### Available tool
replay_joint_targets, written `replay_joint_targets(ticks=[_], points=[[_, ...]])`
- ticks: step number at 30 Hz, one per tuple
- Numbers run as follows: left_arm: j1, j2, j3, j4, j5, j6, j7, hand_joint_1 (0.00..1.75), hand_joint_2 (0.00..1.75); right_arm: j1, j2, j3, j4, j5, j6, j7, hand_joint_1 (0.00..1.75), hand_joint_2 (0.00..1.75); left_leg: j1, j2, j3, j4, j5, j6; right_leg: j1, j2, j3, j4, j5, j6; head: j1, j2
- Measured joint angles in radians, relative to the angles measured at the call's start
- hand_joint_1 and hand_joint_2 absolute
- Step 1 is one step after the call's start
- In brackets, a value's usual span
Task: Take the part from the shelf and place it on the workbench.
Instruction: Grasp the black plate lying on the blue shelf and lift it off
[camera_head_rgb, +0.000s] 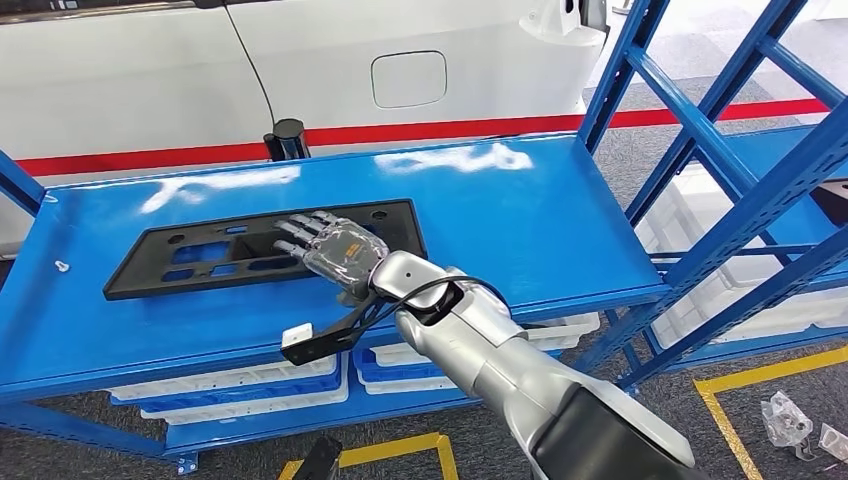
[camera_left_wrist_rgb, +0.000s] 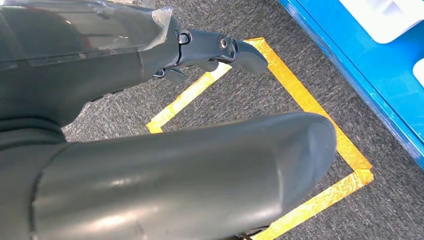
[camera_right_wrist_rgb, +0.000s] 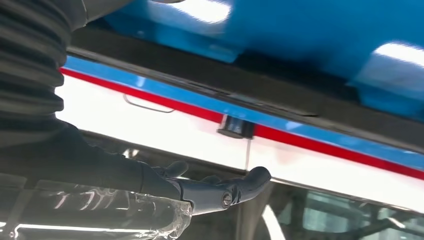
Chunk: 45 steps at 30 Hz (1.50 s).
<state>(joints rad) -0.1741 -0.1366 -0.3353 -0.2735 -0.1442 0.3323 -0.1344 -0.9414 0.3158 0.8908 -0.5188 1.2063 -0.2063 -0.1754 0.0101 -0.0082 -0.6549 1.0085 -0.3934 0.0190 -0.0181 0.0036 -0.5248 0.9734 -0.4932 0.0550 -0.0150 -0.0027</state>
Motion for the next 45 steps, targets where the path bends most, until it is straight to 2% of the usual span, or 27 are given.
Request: replay_joint_targets(ticks=[5, 14, 21, 24, 45], points=[[0.002, 0.000, 0.000, 0.000, -0.002, -0.001, 0.005, 0.00, 0.00, -0.036, -0.037, 0.001, 0.000, 0.009, -0.034, 0.042, 0.00, 1.75, 0.000, 0.000, 0.000, 0.000, 0.000, 0.000, 0.000, 0.000, -0.002, 0.000, 0.000, 0.000, 0.000, 0.000], [0.004, 0.000, 0.000, 0.000, -0.003, 0.000, 0.005, 0.00, 0.00, -0.052, -0.072, 0.001, 0.000, 0.027, -0.058, 0.062, 0.00, 1.75, 0.000, 0.000, 0.000, 0.000, 0.000, 0.000, 0.000, 0.000, 0.003, 0.000, 0.001, 0.000, 0.000, 0.000], [0.004, 0.000, 0.000, 0.000, -0.005, 0.010, 0.005, 0.00, 0.00, -0.052, -0.092, 0.002, 0.005, 0.100, -0.194, 0.144, 0.00, 1.75, 0.000, 0.000, 0.000, 0.000, 0.000, 0.000, 0.000, 0.000, 0.002, 0.000, 0.000, 0.000, 0.000, 0.000], [0.005, 0.000, 0.000, 0.000, -0.010, 0.013, 0.005, 0.00, 0.00, -0.051, -0.104, 0.001, 0.018, 0.108, -0.224, 0.156, 0.00, 1.75, 0.000, 0.000, 0.000, 0.000, 0.000, 0.000, 0.000, 0.000, 0.001, 0.000, 0.000, 0.000, 0.000, 0.000], [0.005, 0.000, 0.000, 0.000, -0.009, 0.014, 0.005, 0.00, 0.00, -0.010, -0.120, -0.014, 0.090, 0.083, -0.188, 0.115, 0.00, 1.75, 0.000, 0.000, 0.000, 0.000, 0.000, 0.000, 0.000, 0.000, 0.003, 0.000, 0.000, 0.000, 0.000, 0.000]])
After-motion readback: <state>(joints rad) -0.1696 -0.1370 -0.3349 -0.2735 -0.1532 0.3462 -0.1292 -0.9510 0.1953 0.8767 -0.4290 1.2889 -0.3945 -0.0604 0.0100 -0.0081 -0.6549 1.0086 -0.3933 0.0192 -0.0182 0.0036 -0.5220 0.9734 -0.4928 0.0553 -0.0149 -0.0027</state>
